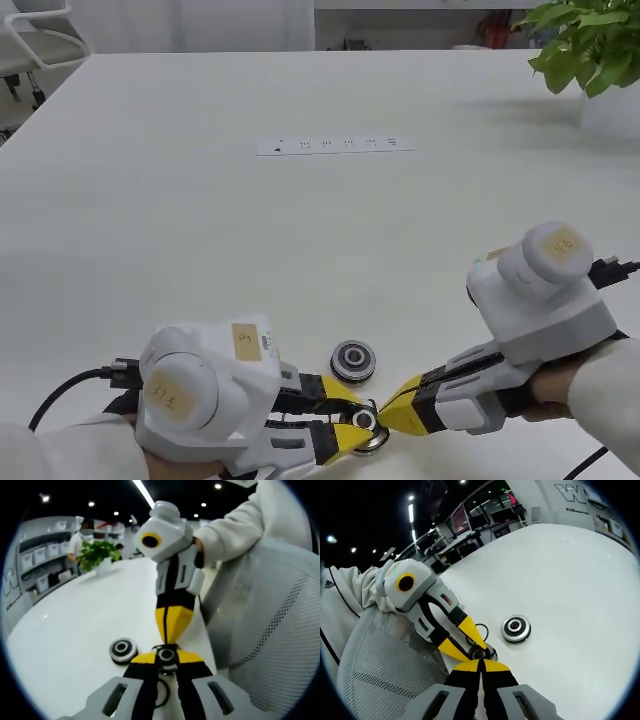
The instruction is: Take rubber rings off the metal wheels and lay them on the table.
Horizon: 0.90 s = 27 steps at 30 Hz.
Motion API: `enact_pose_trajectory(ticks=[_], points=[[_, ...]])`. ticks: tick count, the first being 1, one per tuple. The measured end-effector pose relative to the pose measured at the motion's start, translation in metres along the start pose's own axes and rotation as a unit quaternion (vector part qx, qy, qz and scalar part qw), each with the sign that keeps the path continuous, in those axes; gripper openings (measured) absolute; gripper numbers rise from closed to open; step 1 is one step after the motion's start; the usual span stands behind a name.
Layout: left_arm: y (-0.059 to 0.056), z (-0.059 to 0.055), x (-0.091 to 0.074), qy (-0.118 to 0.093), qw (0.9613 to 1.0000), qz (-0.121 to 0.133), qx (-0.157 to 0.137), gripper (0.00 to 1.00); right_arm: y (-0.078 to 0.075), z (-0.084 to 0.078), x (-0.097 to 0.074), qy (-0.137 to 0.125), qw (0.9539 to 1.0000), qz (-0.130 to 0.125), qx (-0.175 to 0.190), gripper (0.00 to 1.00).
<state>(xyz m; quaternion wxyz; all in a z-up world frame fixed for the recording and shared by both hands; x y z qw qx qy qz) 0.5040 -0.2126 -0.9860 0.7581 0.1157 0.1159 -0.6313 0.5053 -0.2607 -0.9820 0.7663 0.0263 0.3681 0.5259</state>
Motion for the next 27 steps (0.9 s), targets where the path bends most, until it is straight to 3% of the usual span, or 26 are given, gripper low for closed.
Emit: enact_pose_trajectory(ticks=[19,22,27], points=[[0.001,0.000,0.001,0.001,1.0000,0.000,0.002,0.13,0.003,0.003,0.000,-0.009,0.9999,0.010,0.002,0.00],[0.001,0.000,0.001,0.001,1.0000,0.000,0.003,0.13,0.007,0.011,0.001,-0.036,0.9991,0.021,0.005,0.00],[0.001,0.000,0.001,0.002,1.0000,0.000,0.003,0.13,0.001,0.005,-0.001,-0.027,0.9994,0.012,0.020,0.00]])
Point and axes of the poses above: the centre of the closed fingertips' face, and the gripper's own axes: x roughly forward along the fingers, y roughly to its left, z roughly out of its top, the point moved 3 cm from there along -x, roughly backward along the fingers, and after that the axes turned 10 degrees about -y, right-handed, at the moved point
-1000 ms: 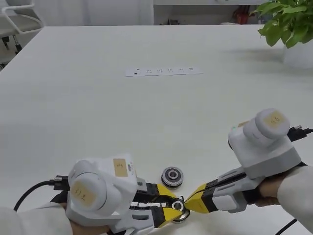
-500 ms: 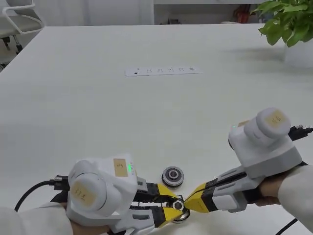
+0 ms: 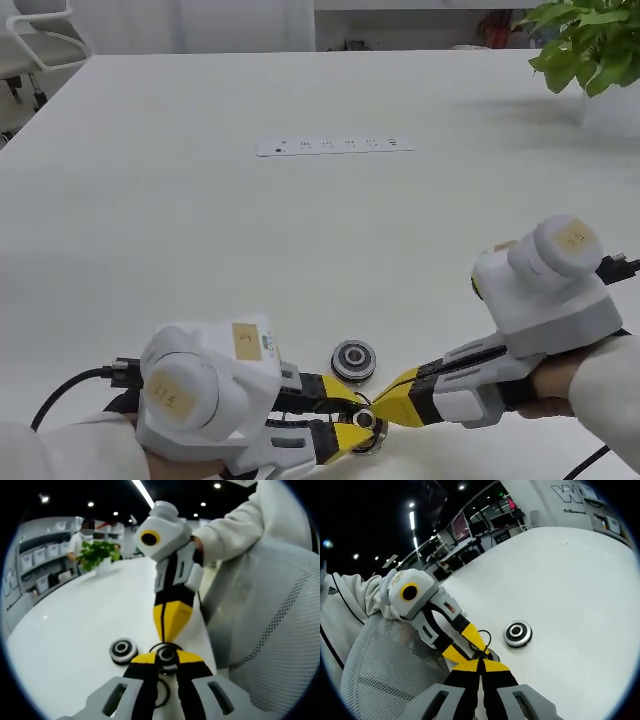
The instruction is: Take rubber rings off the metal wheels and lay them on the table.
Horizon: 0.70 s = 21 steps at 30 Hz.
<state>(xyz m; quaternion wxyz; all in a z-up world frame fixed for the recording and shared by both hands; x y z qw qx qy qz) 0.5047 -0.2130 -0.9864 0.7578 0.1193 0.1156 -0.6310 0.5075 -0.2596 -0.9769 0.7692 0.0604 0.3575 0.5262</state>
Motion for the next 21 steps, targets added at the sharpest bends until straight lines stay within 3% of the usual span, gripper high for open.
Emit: enact_pose_trajectory(ticks=[6,11,14,21], points=[[0.000,0.001,0.000,0.000,1.0000,0.004,-0.009,0.14,-0.004,-0.004,0.001,0.012,0.9998,-0.013,-0.004,0.00],[0.000,0.004,0.000,0.017,0.9998,-0.002,-0.007,0.15,-0.004,-0.002,0.000,0.009,0.9999,-0.014,-0.003,0.00],[0.000,0.008,-0.004,0.019,0.9997,-0.005,0.013,0.15,-0.004,-0.002,-0.001,0.008,0.9999,-0.014,-0.002,0.00],[0.006,0.025,-0.014,0.009,0.9999,-0.005,0.006,0.25,-0.004,0.000,-0.002,0.003,0.9999,-0.013,0.007,0.00]])
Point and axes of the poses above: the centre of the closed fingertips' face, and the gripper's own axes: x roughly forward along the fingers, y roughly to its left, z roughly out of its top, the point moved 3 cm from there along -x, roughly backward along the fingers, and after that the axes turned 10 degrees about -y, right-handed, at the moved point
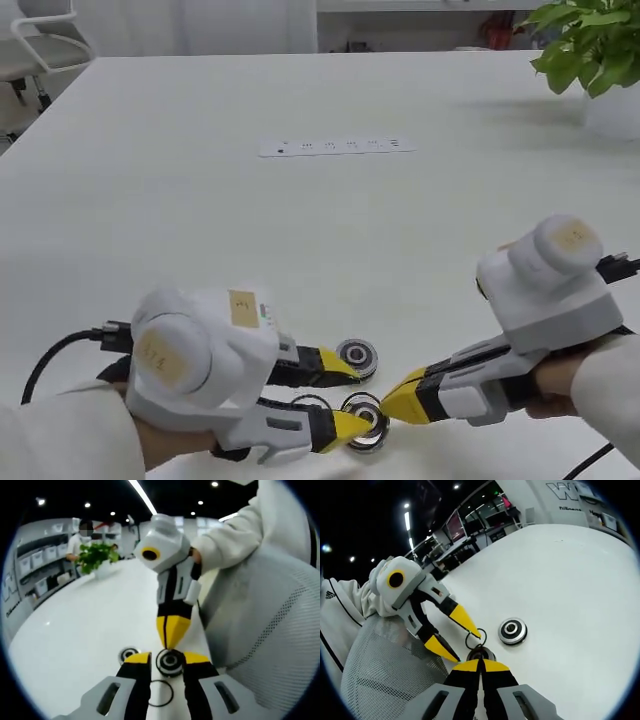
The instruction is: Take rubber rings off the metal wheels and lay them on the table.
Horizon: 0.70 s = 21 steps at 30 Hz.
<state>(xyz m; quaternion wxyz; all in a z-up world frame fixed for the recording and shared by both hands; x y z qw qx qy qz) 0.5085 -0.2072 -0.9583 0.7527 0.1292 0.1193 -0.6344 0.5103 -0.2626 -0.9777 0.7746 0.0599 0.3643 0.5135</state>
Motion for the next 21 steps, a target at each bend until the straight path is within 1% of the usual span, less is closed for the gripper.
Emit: enact_pose_trajectory(ticks=[1,3,4,6,7,9,10,11,12,14,16,19,21], points=[[0.002,0.001,-0.002,0.005,1.0000,0.004,0.000,0.25,0.000,0.000,0.000,0.000,1.0000,0.001,0.000,0.00],[0.003,0.005,-0.006,0.006,1.0000,0.006,0.003,0.27,0.001,0.000,0.000,-0.002,1.0000,0.002,0.001,0.00],[0.004,0.008,-0.008,0.002,1.0000,0.008,0.005,0.30,0.001,0.000,0.000,-0.002,1.0000,0.003,0.002,0.00],[0.006,0.014,-0.011,-0.003,0.9999,0.011,-0.003,0.37,0.001,0.000,0.000,-0.002,1.0000,0.003,0.004,0.00],[0.006,0.019,-0.013,-0.009,0.9999,0.012,-0.006,0.39,0.001,0.000,-0.001,-0.001,1.0000,0.003,0.005,0.00],[0.006,0.025,-0.017,-0.013,0.9999,0.007,-0.008,0.45,0.001,0.000,0.000,-0.002,1.0000,0.004,0.007,0.00],[0.006,0.027,-0.019,-0.014,0.9999,0.007,-0.006,0.46,0.001,0.000,0.000,-0.003,1.0000,0.004,0.008,0.00],[0.006,0.029,-0.022,-0.009,0.9999,0.002,0.007,0.47,0.001,0.000,0.000,-0.002,1.0000,0.004,0.007,0.00],[0.005,0.029,-0.024,-0.004,0.9999,-0.007,0.009,0.48,0.001,0.000,0.000,-0.002,1.0000,0.004,0.007,0.00],[0.005,0.032,-0.030,-0.004,0.9999,-0.010,-0.010,0.49,0.002,-0.001,0.000,-0.001,0.9999,0.006,0.010,0.00],[0.008,0.038,-0.037,-0.009,0.9999,-0.004,-0.006,0.52,0.002,0.000,0.000,-0.002,0.9999,0.007,0.010,0.00],[0.008,0.045,-0.048,-0.011,0.9999,-0.003,0.004,0.57,0.002,0.000,0.000,-0.002,0.9999,0.007,0.010,0.00],[0.007,0.049,-0.055,-0.016,0.9999,-0.004,0.004,0.58,0.002,0.000,0.000,-0.002,0.9999,0.007,0.010,0.00]])
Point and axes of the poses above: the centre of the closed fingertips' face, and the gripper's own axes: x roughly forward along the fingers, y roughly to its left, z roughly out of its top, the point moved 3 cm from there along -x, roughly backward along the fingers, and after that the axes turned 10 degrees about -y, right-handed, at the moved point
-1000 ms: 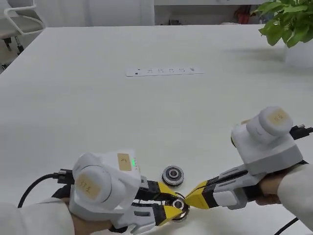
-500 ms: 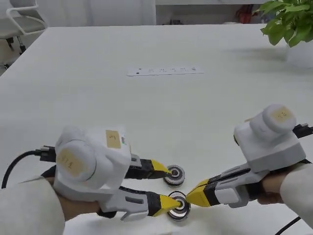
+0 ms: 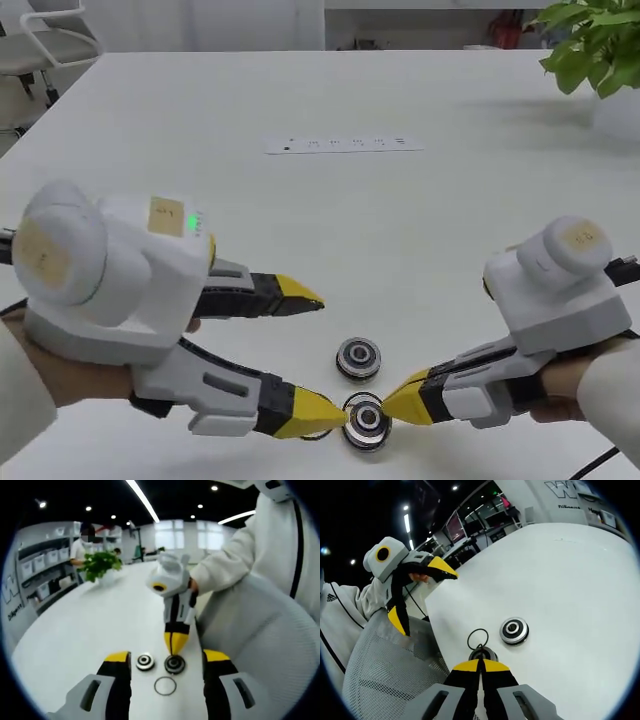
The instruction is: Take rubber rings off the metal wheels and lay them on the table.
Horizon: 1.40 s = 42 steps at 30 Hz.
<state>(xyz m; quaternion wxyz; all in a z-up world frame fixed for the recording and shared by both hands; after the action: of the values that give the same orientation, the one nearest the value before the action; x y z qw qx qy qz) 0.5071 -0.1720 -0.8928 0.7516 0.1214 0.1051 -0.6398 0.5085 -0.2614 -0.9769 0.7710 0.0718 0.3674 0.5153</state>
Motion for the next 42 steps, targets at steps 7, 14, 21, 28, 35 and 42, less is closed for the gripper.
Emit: enact_pose_trajectory(ticks=[7,14,21,28,35,42], points=[[0.004,0.009,-0.030,-0.008,0.9995,0.032,0.004,0.64,0.000,0.000,0.000,0.000,1.0000,0.002,0.000,0.00],[-0.001,0.009,-0.059,-0.011,0.9981,0.060,0.009,0.71,0.001,0.000,0.001,0.000,1.0000,0.004,0.000,0.00],[-0.012,-0.001,-0.081,-0.008,0.9959,0.090,-0.006,0.76,0.002,0.001,0.001,-0.001,1.0000,0.006,-0.001,0.00],[-0.025,-0.018,-0.089,-0.020,0.9917,0.117,-0.049,0.75,0.003,0.000,0.001,-0.002,0.9999,0.009,0.004,0.00],[-0.037,-0.032,-0.081,-0.013,0.9905,0.117,-0.071,0.76,0.006,0.001,0.002,-0.004,0.9999,0.014,0.006,0.00],[-0.040,-0.037,-0.076,-0.012,0.9899,0.116,-0.081,0.77,0.006,0.004,0.000,-0.012,0.9998,0.016,0.008,0.00]])
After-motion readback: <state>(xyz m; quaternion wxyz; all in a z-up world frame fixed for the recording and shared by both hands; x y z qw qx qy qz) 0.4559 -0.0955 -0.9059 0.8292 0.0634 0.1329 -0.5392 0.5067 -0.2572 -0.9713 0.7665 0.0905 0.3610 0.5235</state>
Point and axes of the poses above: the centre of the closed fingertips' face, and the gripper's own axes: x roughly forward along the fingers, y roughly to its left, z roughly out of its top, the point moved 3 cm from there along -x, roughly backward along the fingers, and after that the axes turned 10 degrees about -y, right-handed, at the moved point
